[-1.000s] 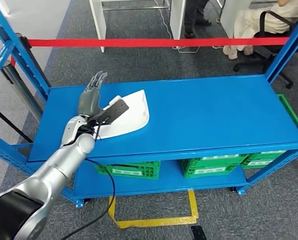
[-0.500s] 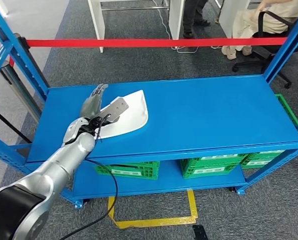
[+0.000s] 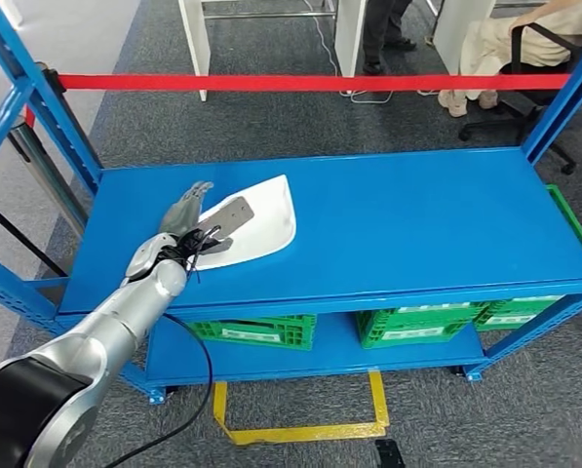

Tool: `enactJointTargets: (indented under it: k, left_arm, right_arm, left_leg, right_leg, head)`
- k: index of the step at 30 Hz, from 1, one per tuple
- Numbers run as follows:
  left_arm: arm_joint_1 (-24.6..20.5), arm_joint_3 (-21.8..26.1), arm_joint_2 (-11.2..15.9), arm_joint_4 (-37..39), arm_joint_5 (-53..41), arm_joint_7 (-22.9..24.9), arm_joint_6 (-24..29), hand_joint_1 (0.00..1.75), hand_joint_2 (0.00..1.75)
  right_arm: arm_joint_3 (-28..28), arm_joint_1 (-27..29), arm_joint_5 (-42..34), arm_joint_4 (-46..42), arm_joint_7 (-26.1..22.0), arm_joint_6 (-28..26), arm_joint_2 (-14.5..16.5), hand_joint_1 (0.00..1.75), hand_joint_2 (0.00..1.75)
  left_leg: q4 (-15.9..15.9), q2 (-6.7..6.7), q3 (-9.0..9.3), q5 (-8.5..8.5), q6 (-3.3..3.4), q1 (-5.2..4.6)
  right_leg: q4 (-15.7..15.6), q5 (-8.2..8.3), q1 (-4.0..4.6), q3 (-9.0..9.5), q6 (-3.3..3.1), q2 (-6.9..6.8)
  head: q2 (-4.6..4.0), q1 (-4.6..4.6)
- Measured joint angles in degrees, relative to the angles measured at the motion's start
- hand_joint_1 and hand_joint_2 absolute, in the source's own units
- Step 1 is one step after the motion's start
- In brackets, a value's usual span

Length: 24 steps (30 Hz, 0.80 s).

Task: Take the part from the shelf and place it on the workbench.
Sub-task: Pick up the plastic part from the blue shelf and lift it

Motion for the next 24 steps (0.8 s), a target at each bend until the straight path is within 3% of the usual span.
enactJointTargets:
  k: [2,4,7,8,9,10,13,15,18,20,22,23,24]
  left_arm:
    - [0.02,-0.03,0.1,0.38,-0.01,0.5,-0.87,0.0,1.75]
    - [-0.08,-0.03,0.25,0.66,0.0,0.91,-1.52,0.0,1.75]
    - [0.05,-0.04,0.61,1.3,0.01,1.76,-3.07,0.0,1.75]
    - [0.26,-0.06,0.73,1.56,0.0,2.08,-3.64,0.0,1.75]
    - [0.45,-0.08,0.84,1.78,-0.03,2.36,-4.11,0.0,1.75]
    - [0.57,-0.11,0.96,1.96,-0.09,2.63,-4.53,0.0,1.75]
    - [0.51,-0.18,1.29,2.26,-0.34,3.42,-5.54,0.0,1.75]
    - [0.44,-0.24,1.38,2.39,-0.48,3.78,-6.09,0.0,1.75]
    - [0.45,-0.32,1.54,2.58,-0.89,4.45,-6.71,0.0,1.75]
    - [0.46,-0.36,1.66,2.74,-1.01,4.77,-6.9,0.0,1.75]
    - [0.52,-0.46,1.7,2.89,-1.02,4.78,-6.99,0.0,1.75]
    - [0.57,-0.53,1.72,2.96,-1.02,4.78,-7.02,0.0,1.75]
    - [0.6,-0.59,1.74,3.02,-1.02,4.8,-7.06,0.0,1.75]
  right_arm:
    - [-0.01,0.09,-0.13,-0.01,-0.02,0.01,0.02,0.0,1.75]
    - [-0.02,0.09,-0.24,-0.02,-0.03,-0.01,0.05,0.0,1.75]
    - [-0.02,0.13,-0.34,-0.02,-0.23,0.1,0.06,0.0,1.75]
    - [-0.02,0.19,-0.38,-0.02,-0.33,0.16,0.06,0.0,1.75]
    - [-0.02,0.25,-0.41,-0.02,-0.4,0.21,0.06,0.0,1.75]
    - [-0.02,0.28,-0.45,-0.02,-0.46,0.22,0.06,0.0,1.75]
    - [-0.02,0.25,-0.56,-0.02,-0.54,0.22,0.06,0.0,1.75]
    - [-0.02,0.24,-0.65,-0.02,-0.58,0.22,0.06,0.0,1.75]
    - [-0.02,0.24,-0.85,-0.03,-0.61,0.2,0.06,0.0,1.75]
    - [-0.02,0.25,-0.93,-0.04,-0.61,0.19,0.06,0.0,1.75]
    - [-0.02,0.28,-0.94,-0.04,-0.61,0.18,0.06,0.0,1.75]
    - [-0.02,0.31,-0.95,-0.04,-0.61,0.18,0.06,0.0,1.75]
    - [-0.02,0.35,-0.96,-0.04,-0.61,0.18,0.06,0.0,1.75]
  left_leg:
    - [-0.04,0.01,0.05,-0.04,-0.6,0.13]
    - [1.98,0.07,-0.72,-1.59,-1.25,0.25]
    - [12.58,0.14,-5.4,-6.74,-1.94,0.45]
    - [15.42,0.15,-6.67,-7.57,-2.04,0.49]
    - [16.2,0.15,-7.01,-7.28,-2.04,0.51]
    - [14.64,0.15,-6.24,-5.9,-1.96,0.52]
    - [3.39,0.14,-0.85,-0.85,-1.34,0.44]
    - [0.13,0.08,0.56,-0.35,-0.92,0.24]
    - [-0.41,0.09,0.7,-0.06,-0.06,0.28]
    - [-0.79,0.18,0.83,0.24,0.61,0.55]
    - [-0.79,0.19,0.74,0.29,0.89,0.53]
    - [-0.78,0.19,0.73,0.29,0.9,0.51]
    - [-0.77,0.18,0.74,0.29,0.9,0.49]
  right_leg:
    - [-0.15,0.18,-0.08,0.01,-0.57,0.09]
    - [-0.45,0.36,-0.28,0.23,-1.15,0.02]
    - [-0.51,0.35,-0.34,0.33,-1.51,-0.11]
    - [-0.49,0.33,-0.33,0.34,-1.52,-0.12]
    - [-0.45,0.32,-0.33,0.35,-1.53,-0.1]
    - [-0.4,0.3,-0.33,0.39,-1.52,-0.08]
    - [-0.25,0.17,-0.23,0.49,-1.24,-0.01]
    - [-0.24,0.23,-0.11,0.31,-0.74,-0.03]
    - [-0.2,0.04,-0.17,-0.02,0.15,-0.01]
    - [3.23,-2.23,-0.22,-1.7,0.69,-0.02]
    - [10.99,-5.85,-0.25,-5.2,1.05,-0.05]
    - [14.39,-6.96,-0.27,-6.82,1.15,-0.06]
    - [16.04,-7.08,-0.26,-7.61,1.2,-0.06]
  head:
    - [0.0,0.0]
    - [0.0,-0.21]
    - [0.0,-0.45]
    - [0.0,-0.44]
    - [0.0,-0.45]
    - [0.0,-0.46]
    - [0.0,-0.45]
    - [0.0,-0.39]
    - [0.0,-0.35]
    - [0.0,-0.17]
    - [0.0,0.0]
    - [0.0,0.0]
    - [0.0,0.0]
